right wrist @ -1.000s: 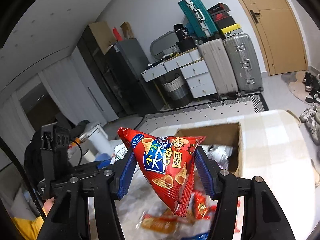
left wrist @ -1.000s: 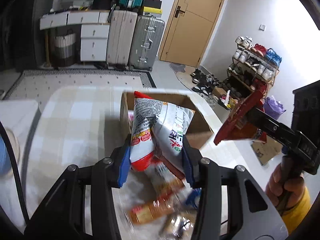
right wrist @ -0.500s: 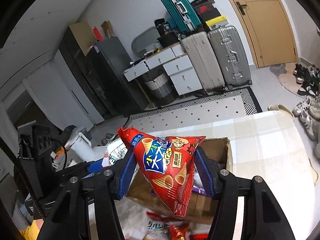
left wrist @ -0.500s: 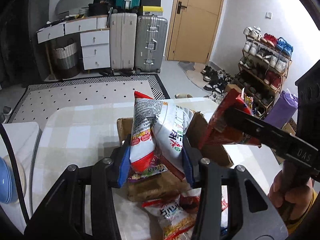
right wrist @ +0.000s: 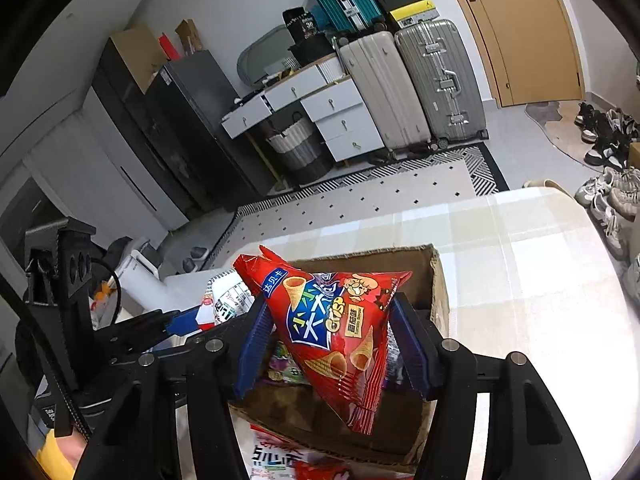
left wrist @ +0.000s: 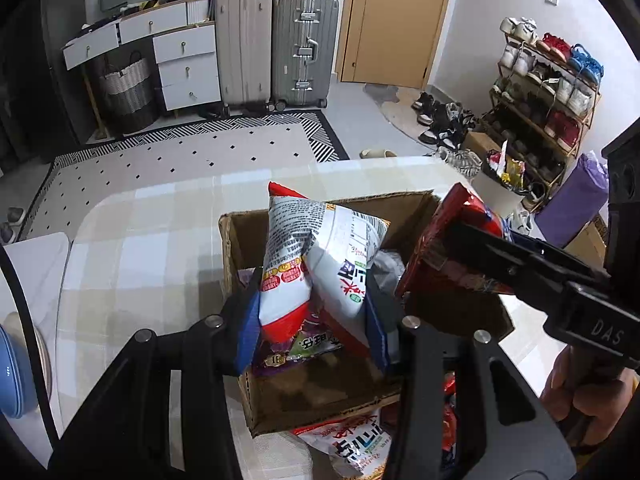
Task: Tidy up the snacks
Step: 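Carry both bags over the cardboard box and open both grippers to drop them, then withdraw both grippers from the box back toward the remaining snacks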
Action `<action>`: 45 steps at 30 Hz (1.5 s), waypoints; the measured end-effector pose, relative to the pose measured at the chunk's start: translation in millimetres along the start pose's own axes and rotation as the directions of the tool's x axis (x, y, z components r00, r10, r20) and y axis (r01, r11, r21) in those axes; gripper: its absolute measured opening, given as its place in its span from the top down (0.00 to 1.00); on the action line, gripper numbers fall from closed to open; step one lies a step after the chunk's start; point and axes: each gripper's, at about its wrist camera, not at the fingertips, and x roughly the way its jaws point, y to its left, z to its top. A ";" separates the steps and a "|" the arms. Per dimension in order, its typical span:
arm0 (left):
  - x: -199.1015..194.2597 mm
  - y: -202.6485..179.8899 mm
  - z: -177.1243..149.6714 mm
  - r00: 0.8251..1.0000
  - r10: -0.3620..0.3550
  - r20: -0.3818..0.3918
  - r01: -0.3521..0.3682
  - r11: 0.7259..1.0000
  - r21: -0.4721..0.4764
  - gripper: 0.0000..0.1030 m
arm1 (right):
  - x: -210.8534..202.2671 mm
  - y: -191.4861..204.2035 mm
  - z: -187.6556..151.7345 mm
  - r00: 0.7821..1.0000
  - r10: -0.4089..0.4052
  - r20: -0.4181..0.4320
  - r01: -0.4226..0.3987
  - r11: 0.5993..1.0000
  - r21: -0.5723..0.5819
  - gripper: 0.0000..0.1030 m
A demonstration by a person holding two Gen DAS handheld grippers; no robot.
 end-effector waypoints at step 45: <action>-57.2 -1.9 -51.2 1.000 0.014 0.012 -0.015 1.000 0.025 0.55 | -24.7 34.4 -18.7 0.996 -0.085 0.010 0.085 0.990 -0.108 0.27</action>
